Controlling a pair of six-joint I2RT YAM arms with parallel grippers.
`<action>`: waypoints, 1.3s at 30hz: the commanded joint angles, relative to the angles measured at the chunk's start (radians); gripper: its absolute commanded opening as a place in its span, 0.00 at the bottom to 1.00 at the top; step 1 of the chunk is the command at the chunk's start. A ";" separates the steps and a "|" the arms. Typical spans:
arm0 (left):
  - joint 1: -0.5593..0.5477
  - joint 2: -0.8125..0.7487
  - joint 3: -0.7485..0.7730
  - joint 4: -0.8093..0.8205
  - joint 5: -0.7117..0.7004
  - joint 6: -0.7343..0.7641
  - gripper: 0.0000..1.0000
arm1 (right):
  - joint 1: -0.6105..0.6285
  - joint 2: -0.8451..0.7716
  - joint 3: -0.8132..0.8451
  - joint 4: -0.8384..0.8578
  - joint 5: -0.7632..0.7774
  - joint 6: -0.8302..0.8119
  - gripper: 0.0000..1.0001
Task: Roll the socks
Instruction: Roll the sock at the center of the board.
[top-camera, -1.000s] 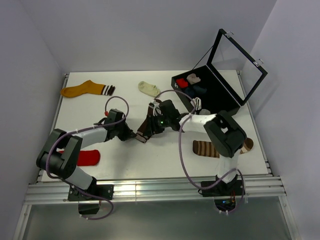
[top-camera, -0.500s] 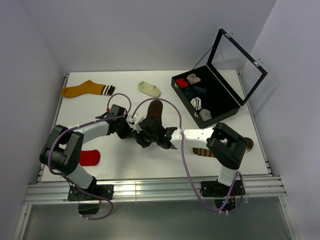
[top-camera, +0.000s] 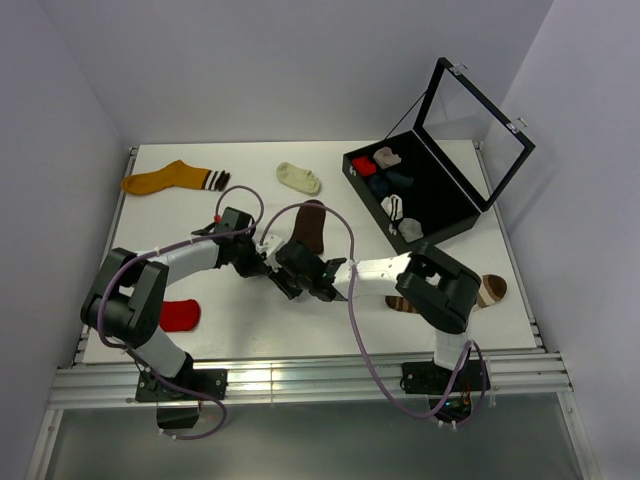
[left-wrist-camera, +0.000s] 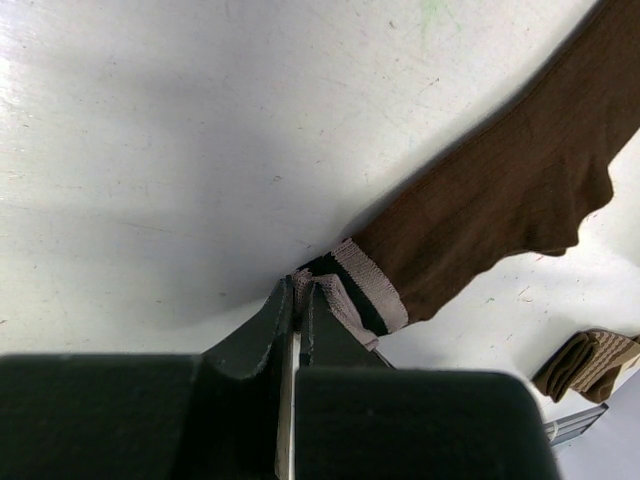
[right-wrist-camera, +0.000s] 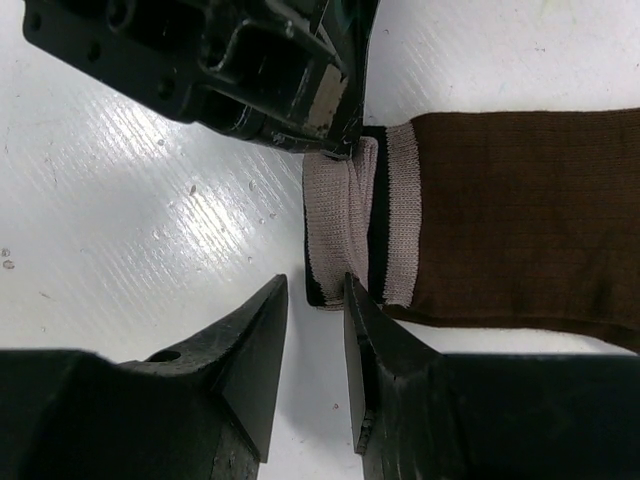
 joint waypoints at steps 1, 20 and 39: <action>-0.001 0.026 -0.002 -0.073 -0.023 0.027 0.01 | 0.009 0.036 0.014 0.025 0.016 -0.016 0.36; 0.039 -0.182 -0.082 -0.053 -0.074 -0.050 0.39 | -0.108 0.037 0.032 -0.074 -0.339 0.153 0.00; 0.015 -0.334 -0.278 0.180 0.012 -0.156 0.65 | -0.356 0.191 0.077 0.018 -0.897 0.630 0.00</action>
